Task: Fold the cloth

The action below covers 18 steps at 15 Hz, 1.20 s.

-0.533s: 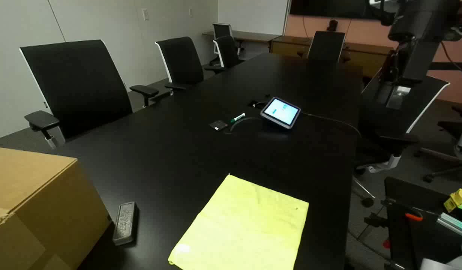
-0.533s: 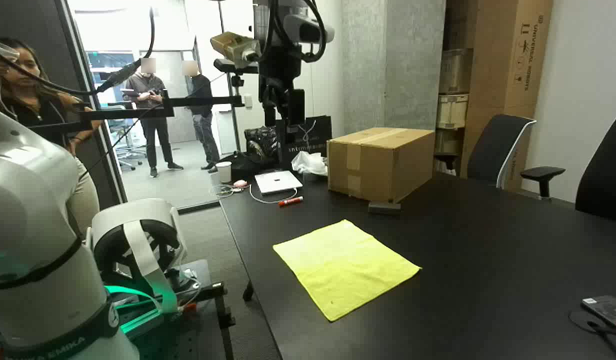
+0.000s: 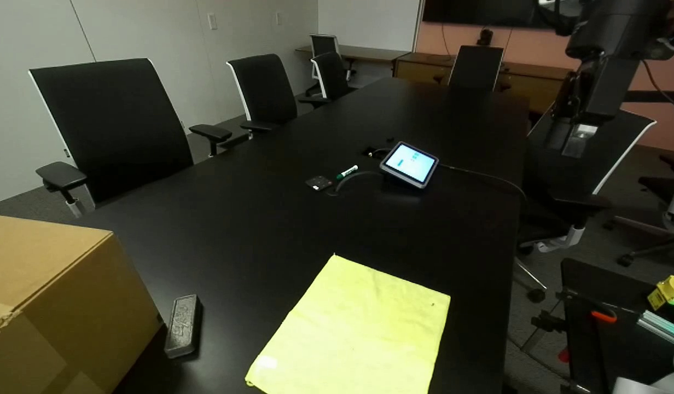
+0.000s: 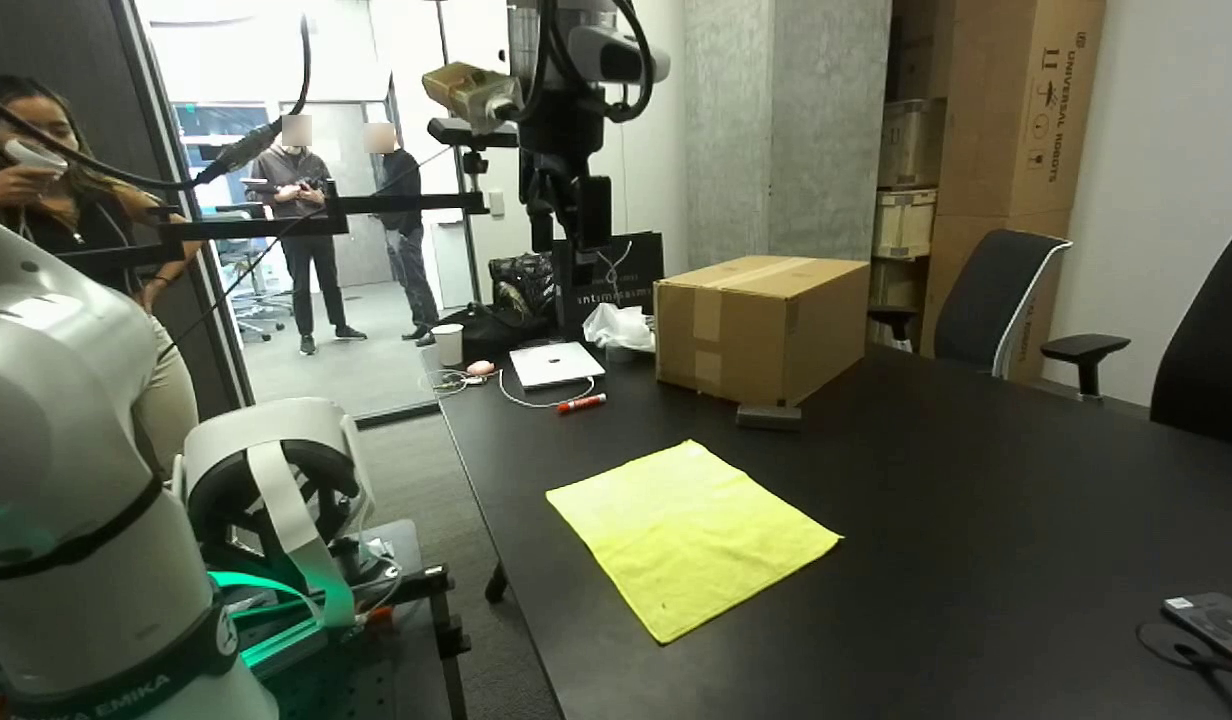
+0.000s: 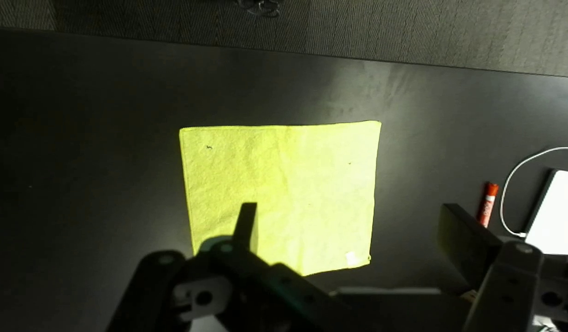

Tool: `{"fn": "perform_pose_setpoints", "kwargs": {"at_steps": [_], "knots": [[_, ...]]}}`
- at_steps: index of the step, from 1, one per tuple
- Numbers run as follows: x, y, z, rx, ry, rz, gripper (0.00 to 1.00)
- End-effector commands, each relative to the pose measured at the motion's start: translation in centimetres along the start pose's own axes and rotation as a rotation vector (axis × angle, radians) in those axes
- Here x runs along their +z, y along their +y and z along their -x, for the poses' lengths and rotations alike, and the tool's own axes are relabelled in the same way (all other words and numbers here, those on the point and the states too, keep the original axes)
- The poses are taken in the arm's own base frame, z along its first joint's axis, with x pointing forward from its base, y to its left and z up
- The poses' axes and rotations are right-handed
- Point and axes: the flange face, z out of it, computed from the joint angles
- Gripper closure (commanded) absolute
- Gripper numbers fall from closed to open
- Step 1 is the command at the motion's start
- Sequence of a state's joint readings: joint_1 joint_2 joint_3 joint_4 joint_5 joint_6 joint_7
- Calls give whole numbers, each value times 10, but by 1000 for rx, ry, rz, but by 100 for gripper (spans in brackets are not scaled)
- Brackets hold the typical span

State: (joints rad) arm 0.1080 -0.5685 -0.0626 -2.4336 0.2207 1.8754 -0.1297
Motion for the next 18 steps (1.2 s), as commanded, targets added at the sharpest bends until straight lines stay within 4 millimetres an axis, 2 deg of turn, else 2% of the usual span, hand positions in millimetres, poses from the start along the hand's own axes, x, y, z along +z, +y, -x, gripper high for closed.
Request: {"fn": "perform_pose_setpoints", "kwargs": {"at_steps": [1,6,8,11,15,18], "knots": [[38,13,-13,14,-6,22,0],[144,34,-37,37,36,3,0],[189,42,-41,65,30,-19,0],[245,43,-45,92,1,-107,0],[302,38,-49,118,-34,-202,0],[333,44,-52,138,-40,-207,0]]}}
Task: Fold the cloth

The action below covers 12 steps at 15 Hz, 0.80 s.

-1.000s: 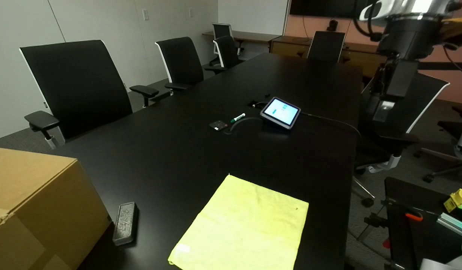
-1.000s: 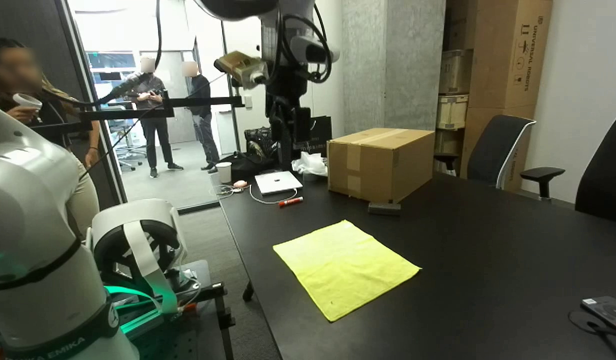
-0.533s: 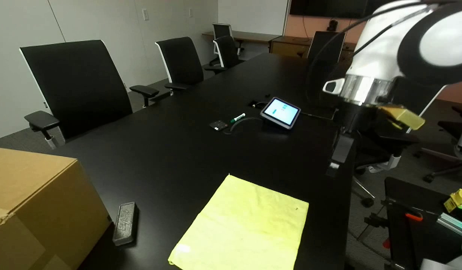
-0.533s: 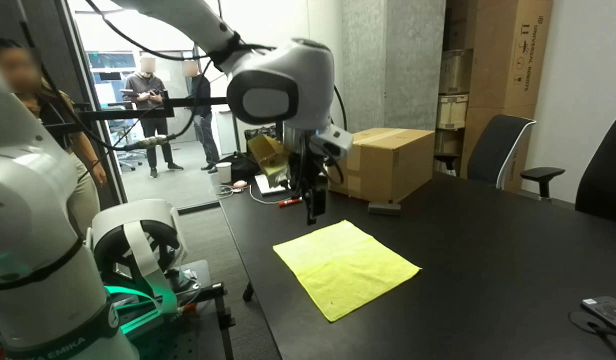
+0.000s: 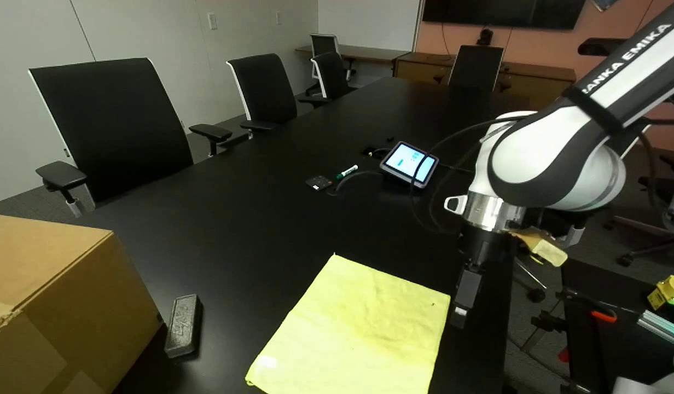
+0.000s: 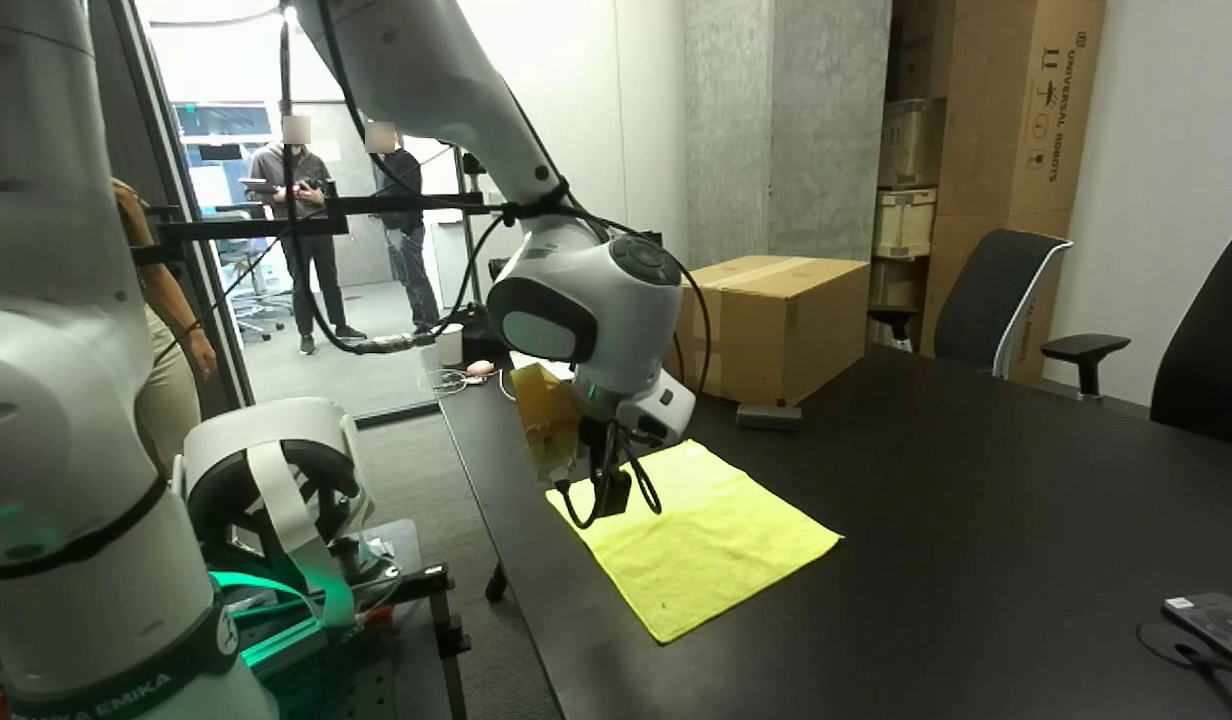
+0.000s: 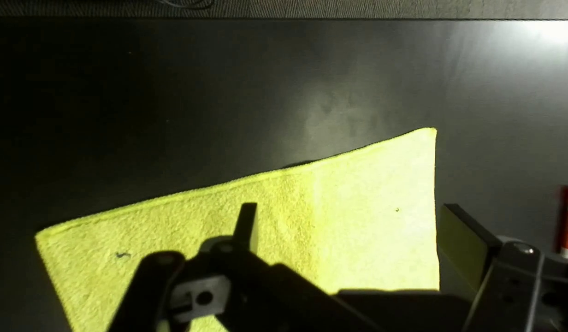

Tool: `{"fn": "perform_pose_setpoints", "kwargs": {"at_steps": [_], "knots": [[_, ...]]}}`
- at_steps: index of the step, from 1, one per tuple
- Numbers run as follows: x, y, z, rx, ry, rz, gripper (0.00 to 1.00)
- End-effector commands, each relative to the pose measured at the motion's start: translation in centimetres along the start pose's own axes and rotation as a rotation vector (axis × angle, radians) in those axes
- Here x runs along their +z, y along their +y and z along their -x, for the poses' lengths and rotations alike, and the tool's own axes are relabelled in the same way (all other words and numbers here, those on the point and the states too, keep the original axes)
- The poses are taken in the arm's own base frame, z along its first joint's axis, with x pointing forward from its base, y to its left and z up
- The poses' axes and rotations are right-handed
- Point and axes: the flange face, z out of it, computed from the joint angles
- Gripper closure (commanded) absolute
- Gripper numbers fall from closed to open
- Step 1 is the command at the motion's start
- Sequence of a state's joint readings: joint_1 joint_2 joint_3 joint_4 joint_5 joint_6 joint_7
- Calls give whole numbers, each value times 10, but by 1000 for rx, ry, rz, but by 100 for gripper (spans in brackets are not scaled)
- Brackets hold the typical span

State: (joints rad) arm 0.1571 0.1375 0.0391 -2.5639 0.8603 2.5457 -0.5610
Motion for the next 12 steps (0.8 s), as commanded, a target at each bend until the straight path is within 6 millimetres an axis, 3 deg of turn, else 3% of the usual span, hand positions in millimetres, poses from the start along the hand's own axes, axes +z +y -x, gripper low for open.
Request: {"fn": "perform_pose_setpoints", "kwargs": {"at_steps": [1,4,12], "knots": [[30,13,-17,9,12,-2,0],[51,30,-21,37,3,48,0],[54,74,-29,120,101,225,0]]}}
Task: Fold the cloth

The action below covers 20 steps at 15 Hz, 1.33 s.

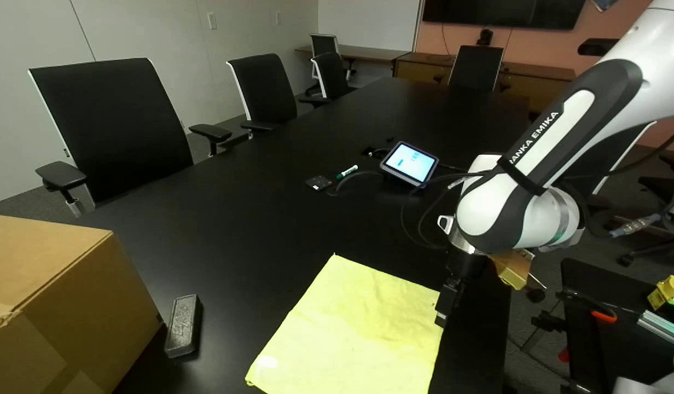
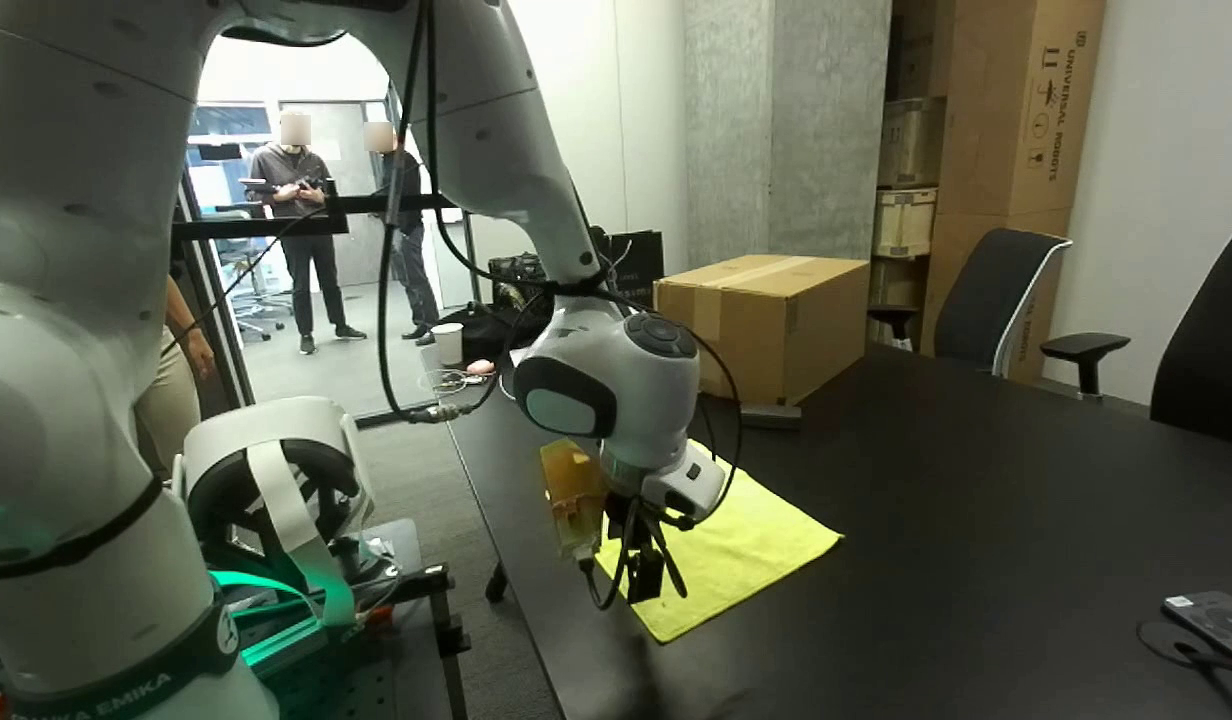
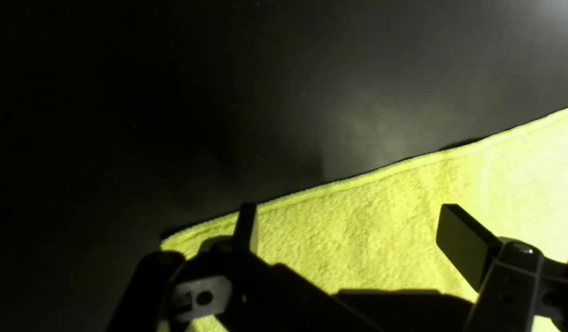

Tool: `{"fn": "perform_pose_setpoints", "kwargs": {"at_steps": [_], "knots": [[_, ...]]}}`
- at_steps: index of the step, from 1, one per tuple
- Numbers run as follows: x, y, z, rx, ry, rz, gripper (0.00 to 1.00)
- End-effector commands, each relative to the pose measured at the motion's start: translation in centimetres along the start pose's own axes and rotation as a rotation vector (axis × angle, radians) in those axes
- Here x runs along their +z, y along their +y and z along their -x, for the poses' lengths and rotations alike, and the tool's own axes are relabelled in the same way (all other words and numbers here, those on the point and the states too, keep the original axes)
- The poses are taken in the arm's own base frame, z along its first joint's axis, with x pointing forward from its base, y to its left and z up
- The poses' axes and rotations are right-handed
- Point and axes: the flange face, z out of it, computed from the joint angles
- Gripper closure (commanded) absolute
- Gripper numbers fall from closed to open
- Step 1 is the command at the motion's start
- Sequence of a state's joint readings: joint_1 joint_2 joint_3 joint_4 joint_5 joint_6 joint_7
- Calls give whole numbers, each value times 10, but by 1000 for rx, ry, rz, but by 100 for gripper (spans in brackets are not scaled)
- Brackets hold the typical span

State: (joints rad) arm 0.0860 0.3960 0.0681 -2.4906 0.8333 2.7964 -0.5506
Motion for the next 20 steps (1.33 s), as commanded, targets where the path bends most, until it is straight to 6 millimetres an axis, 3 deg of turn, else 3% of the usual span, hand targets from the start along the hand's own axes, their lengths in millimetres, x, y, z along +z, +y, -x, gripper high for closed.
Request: {"fn": "perform_pose_setpoints", "kwargs": {"at_steps": [1,10,18,19,20], "knots": [[4,8,-10,46,74,90,0],[41,16,-10,158,126,194,0],[36,16,-16,187,138,196,0],[33,15,-17,182,135,189,18],[32,13,-19,177,135,185,26]]}}
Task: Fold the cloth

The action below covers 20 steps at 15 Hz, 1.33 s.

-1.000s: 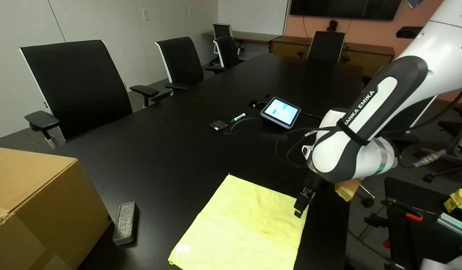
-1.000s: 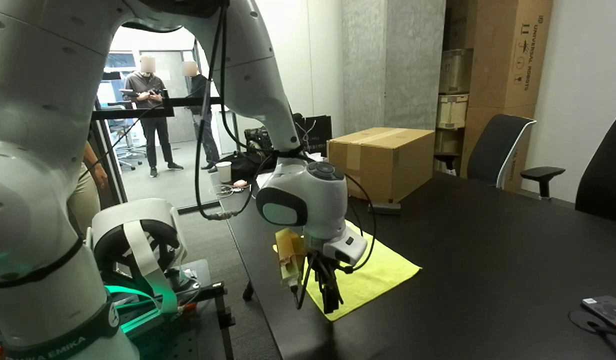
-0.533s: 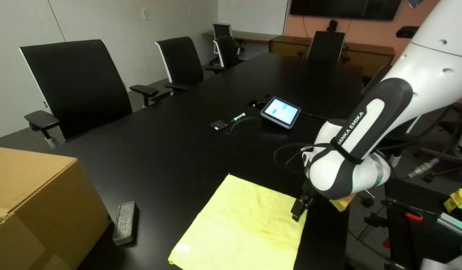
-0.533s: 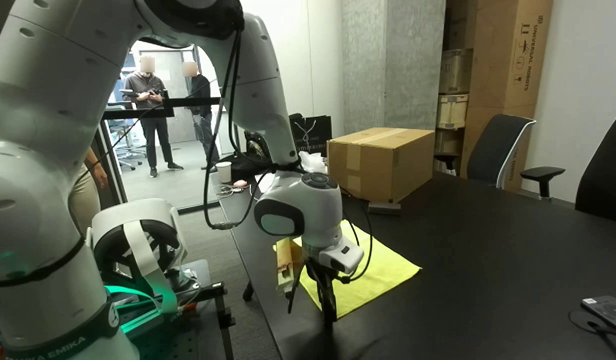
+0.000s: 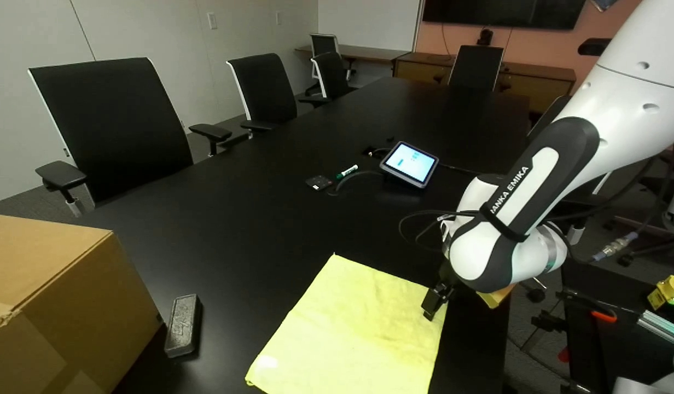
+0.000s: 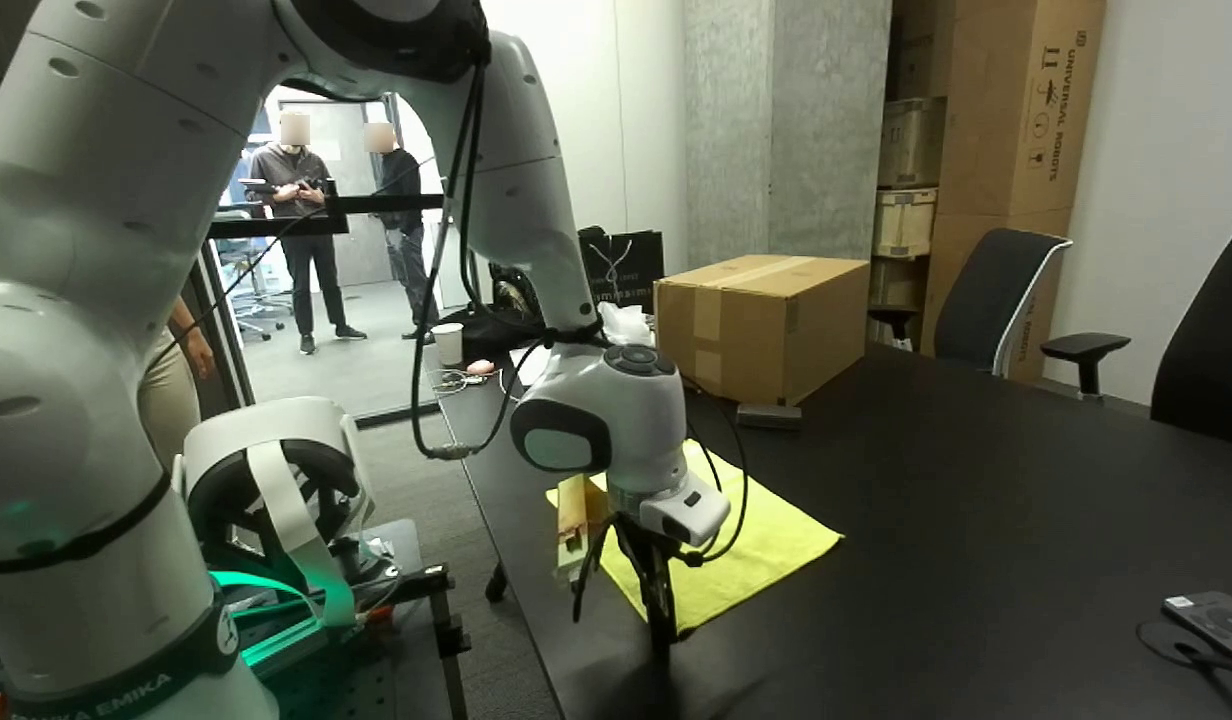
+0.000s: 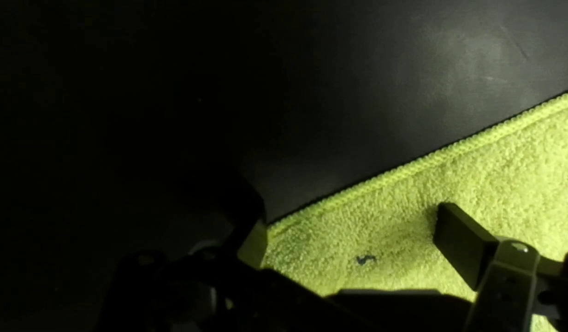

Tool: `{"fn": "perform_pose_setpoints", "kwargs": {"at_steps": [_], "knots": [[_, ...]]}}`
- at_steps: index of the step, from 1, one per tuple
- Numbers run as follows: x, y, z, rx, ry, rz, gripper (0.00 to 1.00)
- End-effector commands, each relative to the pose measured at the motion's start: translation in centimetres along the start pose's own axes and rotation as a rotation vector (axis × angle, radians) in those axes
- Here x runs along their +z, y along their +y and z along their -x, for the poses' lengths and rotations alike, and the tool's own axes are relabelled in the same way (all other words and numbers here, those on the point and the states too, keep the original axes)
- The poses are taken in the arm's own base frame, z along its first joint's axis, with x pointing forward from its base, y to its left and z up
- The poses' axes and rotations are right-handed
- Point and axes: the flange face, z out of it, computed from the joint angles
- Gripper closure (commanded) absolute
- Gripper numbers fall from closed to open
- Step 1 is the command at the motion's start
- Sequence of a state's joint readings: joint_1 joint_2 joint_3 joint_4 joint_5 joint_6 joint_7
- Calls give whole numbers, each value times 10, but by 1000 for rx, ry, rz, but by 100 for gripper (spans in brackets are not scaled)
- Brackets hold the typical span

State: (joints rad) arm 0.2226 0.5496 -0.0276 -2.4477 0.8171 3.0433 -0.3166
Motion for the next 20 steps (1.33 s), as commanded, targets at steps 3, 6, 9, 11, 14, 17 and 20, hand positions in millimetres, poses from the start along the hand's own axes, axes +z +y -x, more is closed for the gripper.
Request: {"fn": "perform_pose_setpoints", "kwargs": {"at_steps": [3,6,9,11,14,17,20], "knots": [[-4,-10,-17,-17,13,-18,51],[-8,-14,-24,-28,15,-28,73],[-15,-16,-29,-47,6,-36,90],[-22,-19,-34,-72,-1,-50,95],[-34,-22,-43,-119,-11,-67,92],[-49,-33,-53,-199,-17,-79,92],[-67,-46,-62,-298,-35,-103,97]]}}
